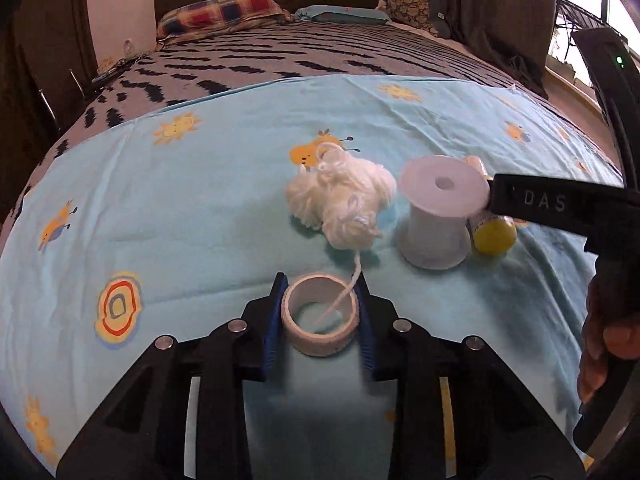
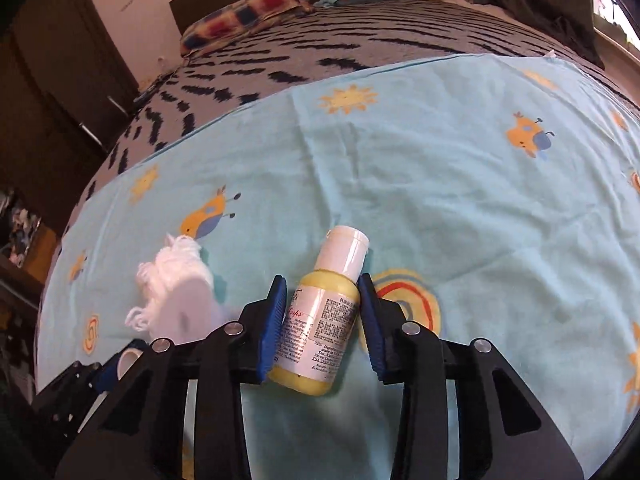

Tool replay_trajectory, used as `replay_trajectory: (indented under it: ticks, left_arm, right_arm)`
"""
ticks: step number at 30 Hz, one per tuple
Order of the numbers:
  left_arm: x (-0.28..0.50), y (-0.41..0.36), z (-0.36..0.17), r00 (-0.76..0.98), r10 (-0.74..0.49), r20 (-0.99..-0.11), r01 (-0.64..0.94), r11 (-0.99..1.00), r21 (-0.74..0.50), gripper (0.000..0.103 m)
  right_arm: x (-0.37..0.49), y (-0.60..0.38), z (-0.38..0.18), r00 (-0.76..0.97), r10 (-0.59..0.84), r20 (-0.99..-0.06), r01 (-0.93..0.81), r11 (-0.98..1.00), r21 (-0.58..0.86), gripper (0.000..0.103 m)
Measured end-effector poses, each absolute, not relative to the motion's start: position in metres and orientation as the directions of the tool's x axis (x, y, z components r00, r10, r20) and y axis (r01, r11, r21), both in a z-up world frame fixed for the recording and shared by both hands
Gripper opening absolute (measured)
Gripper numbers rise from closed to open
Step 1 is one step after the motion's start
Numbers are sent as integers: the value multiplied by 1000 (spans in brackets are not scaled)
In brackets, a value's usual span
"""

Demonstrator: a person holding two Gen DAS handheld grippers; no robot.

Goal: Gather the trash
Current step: 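Grasp the yellow bottle with the right gripper while the left grasps the white tape roll, then carry the bottle and tape roll to the bin and open both grippers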

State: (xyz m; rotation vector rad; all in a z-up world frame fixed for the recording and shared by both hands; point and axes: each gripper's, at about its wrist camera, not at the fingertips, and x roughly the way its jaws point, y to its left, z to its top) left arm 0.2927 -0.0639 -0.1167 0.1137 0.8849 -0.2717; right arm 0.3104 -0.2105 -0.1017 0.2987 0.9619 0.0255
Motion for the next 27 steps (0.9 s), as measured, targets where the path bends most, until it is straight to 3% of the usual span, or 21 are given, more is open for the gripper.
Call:
replay_trajectory:
  ticks: [12, 27]
  left_arm:
    - [244, -51, -83, 677, -156, -719, 249, 968, 25, 30]
    - [125, -53, -34, 786, -144, -601, 269, 955, 123, 30]
  right_arm:
    - [250, -229, -67, 653, 132, -745, 21, 981, 193, 34]
    - [104, -233, -35, 759, 204, -618, -121, 977, 175, 34]
